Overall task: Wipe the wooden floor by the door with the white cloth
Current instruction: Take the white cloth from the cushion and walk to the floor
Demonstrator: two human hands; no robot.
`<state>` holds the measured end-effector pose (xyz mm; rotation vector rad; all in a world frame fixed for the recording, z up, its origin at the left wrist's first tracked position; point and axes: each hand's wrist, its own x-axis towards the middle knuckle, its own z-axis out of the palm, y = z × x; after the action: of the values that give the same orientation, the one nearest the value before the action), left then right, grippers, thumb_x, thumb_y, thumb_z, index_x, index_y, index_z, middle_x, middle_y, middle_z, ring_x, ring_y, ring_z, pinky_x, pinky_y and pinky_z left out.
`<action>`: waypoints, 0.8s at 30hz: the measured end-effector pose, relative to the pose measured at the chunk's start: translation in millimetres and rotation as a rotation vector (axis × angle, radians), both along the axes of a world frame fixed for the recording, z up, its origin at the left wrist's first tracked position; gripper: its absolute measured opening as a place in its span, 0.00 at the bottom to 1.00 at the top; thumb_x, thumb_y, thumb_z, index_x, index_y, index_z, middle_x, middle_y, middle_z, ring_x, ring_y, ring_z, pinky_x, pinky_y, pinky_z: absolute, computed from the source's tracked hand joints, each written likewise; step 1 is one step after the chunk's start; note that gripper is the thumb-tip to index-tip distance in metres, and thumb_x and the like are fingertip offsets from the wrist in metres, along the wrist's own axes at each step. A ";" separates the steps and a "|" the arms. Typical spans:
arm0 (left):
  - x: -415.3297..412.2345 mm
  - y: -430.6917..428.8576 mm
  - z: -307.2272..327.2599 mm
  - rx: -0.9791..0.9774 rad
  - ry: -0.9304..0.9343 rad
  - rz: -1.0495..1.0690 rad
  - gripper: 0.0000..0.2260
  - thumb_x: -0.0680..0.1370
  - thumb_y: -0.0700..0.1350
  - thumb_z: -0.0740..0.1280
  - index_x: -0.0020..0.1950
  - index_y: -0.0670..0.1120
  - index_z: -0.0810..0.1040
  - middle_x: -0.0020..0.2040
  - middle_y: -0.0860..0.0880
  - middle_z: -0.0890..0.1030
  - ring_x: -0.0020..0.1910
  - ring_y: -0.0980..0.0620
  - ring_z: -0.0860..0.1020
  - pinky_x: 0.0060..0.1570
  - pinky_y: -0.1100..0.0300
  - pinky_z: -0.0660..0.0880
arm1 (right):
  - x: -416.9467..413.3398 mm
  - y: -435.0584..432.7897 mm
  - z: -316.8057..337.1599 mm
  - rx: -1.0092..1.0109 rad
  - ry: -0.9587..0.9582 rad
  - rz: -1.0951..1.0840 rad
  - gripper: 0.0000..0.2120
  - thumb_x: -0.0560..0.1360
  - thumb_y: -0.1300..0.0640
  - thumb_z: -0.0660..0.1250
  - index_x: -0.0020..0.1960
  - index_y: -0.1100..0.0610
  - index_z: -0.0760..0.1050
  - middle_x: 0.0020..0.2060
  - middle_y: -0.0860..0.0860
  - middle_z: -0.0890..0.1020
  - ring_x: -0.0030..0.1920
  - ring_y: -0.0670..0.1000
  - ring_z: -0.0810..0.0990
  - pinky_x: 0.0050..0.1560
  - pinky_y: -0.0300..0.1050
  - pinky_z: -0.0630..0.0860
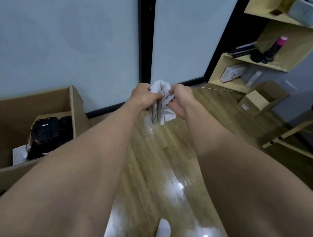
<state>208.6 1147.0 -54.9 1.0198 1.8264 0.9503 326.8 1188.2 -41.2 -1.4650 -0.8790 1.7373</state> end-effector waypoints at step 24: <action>-189.2 305.9 -260.3 -0.117 -0.497 0.767 0.04 0.66 0.41 0.65 0.32 0.48 0.78 0.37 0.46 0.81 0.40 0.45 0.80 0.44 0.50 0.79 | -207.5 312.3 -279.0 0.277 -0.366 0.864 0.42 0.71 0.56 0.71 0.77 0.46 0.52 0.68 0.45 0.71 0.64 0.46 0.73 0.55 0.32 0.72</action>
<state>19.4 1453.0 -315.2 -0.0478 1.8074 1.3655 119.4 1500.5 -320.3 -1.3130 -2.0890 1.8043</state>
